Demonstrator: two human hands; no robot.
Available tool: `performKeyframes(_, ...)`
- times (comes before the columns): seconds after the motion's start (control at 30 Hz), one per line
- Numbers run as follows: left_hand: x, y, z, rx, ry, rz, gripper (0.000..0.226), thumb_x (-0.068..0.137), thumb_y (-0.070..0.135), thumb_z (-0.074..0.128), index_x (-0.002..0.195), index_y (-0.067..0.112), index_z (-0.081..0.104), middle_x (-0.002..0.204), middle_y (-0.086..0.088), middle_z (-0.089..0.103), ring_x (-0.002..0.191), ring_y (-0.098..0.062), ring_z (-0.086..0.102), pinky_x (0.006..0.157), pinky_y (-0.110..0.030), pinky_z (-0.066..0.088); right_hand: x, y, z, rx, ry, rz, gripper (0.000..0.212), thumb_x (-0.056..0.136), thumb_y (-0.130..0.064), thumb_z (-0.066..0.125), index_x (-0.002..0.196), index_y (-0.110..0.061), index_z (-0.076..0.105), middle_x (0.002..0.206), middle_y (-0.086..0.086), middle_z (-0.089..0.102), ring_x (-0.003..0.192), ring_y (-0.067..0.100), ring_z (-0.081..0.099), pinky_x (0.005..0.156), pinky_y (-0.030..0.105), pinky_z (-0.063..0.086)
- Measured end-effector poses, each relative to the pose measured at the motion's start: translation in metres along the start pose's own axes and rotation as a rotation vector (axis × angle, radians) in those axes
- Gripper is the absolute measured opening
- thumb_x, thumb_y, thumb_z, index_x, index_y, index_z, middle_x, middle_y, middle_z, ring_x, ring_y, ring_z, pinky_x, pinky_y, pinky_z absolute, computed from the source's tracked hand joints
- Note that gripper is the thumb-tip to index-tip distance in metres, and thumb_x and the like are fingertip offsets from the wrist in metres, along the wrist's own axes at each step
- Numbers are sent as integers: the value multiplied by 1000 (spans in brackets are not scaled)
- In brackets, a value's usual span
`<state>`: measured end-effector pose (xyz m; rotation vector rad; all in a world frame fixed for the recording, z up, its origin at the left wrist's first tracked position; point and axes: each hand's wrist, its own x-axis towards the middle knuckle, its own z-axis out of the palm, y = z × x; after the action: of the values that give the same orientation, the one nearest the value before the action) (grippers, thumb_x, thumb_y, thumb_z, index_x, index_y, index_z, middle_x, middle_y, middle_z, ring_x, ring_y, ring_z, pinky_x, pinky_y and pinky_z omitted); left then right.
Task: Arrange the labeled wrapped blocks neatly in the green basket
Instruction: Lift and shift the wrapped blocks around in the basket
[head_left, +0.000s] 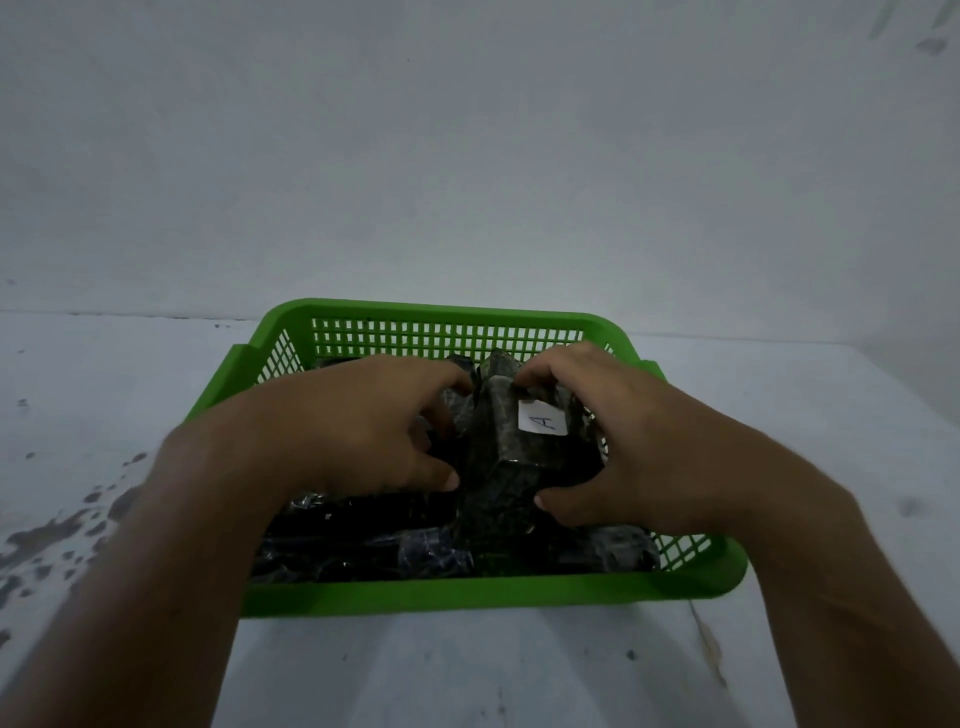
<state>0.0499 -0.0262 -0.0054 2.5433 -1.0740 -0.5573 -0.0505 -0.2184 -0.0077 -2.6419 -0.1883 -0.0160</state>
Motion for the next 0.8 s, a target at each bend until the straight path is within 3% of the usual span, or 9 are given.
performKeyframes(0.23,5,-2,12,62,-50,-33,52,76,29,77,119,23,49,124,8,64,107,-11,60,84,-28,49,-1,10,-5,162,18,74,71,62,-23,86,119,-43,49,113,-24,50,104,-1,55,83,24,53)
performKeyframes(0.3,4,-1,17,87,-47,-23,47,77,27,76,116,21,49,126,6,63,108,-12,60,85,-29,49,-1,14,-7,231,5,107,70,62,-21,86,117,-44,50,108,-23,52,93,1,63,77,27,57)
performKeyframes(0.4,2,2,25,161,2,-7,43,79,28,73,114,20,47,124,0,61,110,-18,58,94,-39,48,0,18,-8,244,1,113,69,61,-21,85,115,-43,49,105,-21,53,76,-7,63,62,17,53)
performKeyframes(0.57,-1,7,32,380,120,22,43,83,40,64,115,24,41,116,1,56,113,-21,46,100,-43,32,-3,16,-10,244,38,89,69,60,-22,84,113,-43,46,111,-21,52,89,-3,60,61,15,52)
performKeyframes(0.63,-7,6,32,315,142,46,40,84,42,62,114,29,40,110,5,55,110,-18,43,101,-42,29,-7,21,-18,313,78,99,67,60,-20,85,112,-40,46,112,-18,53,89,2,64,62,22,58)
performKeyframes(0.8,-15,-3,45,343,205,133,27,87,46,56,110,33,51,112,9,51,113,-14,35,100,-42,29,-18,39,-44,384,205,114,67,42,-43,76,102,-48,47,116,-19,55,103,11,63,70,42,62)
